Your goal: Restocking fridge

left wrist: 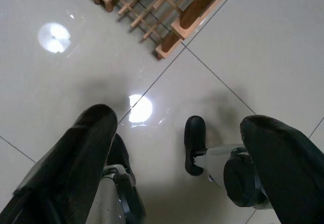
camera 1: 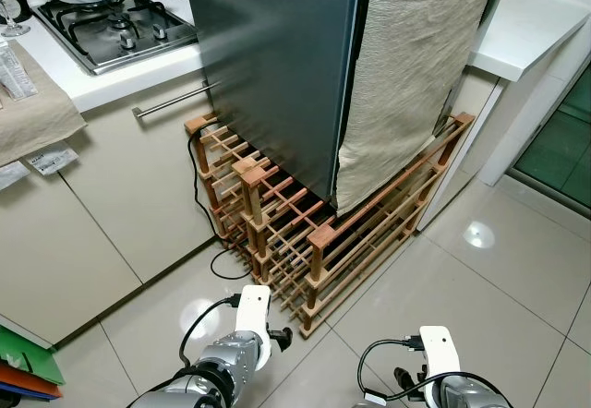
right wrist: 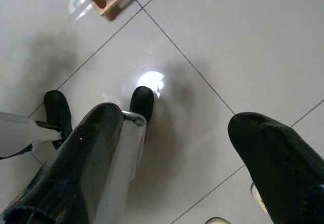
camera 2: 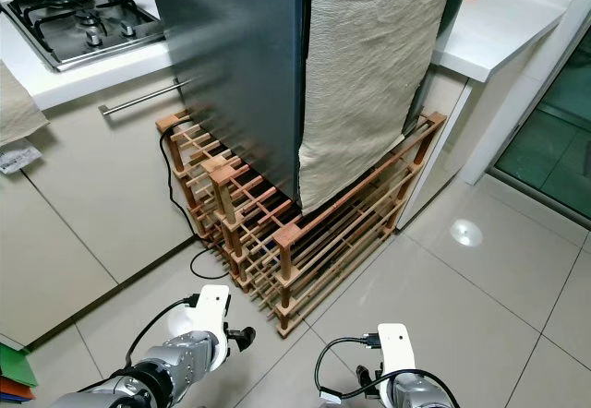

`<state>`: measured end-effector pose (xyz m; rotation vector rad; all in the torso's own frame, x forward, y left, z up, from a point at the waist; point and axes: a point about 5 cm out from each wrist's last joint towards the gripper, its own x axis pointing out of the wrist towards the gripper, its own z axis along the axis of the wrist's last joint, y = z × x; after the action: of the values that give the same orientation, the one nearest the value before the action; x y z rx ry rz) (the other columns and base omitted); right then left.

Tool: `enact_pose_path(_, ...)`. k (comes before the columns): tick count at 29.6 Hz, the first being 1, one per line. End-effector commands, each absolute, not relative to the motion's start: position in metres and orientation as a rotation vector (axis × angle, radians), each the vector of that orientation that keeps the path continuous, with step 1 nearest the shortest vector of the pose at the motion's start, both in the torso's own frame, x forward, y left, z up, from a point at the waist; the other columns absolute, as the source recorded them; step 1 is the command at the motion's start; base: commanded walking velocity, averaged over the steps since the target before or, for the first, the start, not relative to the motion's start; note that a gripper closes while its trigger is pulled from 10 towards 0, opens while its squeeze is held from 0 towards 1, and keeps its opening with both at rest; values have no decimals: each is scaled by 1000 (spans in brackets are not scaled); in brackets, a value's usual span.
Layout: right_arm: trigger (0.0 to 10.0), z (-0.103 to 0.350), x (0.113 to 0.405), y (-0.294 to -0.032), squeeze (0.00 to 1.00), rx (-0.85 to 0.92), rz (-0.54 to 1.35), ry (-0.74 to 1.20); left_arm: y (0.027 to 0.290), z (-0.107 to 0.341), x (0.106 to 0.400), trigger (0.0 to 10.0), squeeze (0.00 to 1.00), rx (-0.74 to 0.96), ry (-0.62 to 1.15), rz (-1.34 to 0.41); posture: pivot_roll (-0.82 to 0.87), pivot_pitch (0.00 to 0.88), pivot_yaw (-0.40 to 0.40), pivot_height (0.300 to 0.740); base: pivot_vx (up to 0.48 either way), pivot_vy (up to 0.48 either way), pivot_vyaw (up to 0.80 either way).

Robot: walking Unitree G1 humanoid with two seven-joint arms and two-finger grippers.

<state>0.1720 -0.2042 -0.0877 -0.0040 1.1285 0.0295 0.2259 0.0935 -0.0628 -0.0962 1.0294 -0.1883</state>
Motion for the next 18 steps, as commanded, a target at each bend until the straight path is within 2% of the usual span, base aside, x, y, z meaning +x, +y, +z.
enact_pose_path(1,10000,-88,173,-203,63,-13,33,1129,93,-63,226,10000,0,-88,1031,-188,-145,0,-9,740,0,0,0)
enact_pose_path(8,10000,-88,172,-203,59,1,13,1130,88,-66,220,10000,0,-77,1039,-206,-149,0,-5,740,0,0,0)
enact_pose_path(18,10000,-88,173,-203,59,-2,19,1130,96,-64,224,10000,0,-61,1036,-200,-150,0,-5,740,0,0,0)
